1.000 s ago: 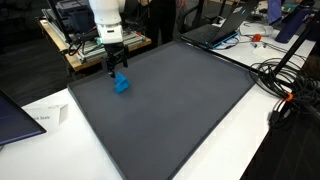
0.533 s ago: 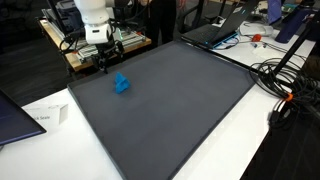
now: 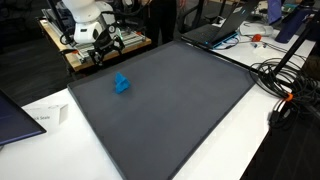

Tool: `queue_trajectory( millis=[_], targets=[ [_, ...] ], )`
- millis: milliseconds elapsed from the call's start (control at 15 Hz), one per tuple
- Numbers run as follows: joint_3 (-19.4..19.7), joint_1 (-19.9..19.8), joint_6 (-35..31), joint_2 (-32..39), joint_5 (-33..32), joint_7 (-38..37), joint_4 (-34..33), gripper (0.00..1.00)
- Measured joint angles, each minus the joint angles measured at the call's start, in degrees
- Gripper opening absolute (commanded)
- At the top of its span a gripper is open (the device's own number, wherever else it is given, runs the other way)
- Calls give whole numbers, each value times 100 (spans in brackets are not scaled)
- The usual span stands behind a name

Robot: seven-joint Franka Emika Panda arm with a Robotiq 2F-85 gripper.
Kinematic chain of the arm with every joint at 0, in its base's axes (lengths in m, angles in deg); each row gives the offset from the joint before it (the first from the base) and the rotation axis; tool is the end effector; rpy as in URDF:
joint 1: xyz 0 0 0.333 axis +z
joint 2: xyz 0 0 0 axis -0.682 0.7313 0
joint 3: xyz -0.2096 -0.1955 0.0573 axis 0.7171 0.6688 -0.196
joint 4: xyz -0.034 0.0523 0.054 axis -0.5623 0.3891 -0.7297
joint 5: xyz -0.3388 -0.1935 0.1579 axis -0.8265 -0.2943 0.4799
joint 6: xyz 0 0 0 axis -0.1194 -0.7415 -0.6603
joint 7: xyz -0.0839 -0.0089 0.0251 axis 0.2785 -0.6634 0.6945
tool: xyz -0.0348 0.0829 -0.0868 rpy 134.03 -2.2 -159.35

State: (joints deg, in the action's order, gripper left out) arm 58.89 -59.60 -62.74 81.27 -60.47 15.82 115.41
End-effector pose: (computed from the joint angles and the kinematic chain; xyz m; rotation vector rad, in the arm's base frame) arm 0.4105 -0.2070 0.1875 -2.9150 0.0636 0.1083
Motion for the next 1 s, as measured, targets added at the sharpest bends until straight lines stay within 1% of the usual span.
queue_trajectory(
  millis=[133,267,667,1000],
  targets=[
    [63,-2,1,0,512,41,2,100],
    [169,-7,-52,0,838,41,13,100],
    [484,-146,-139,23,1439,-67,54,100],
    [648,-287,-98,99,1702,-697,55,100]
  ],
)
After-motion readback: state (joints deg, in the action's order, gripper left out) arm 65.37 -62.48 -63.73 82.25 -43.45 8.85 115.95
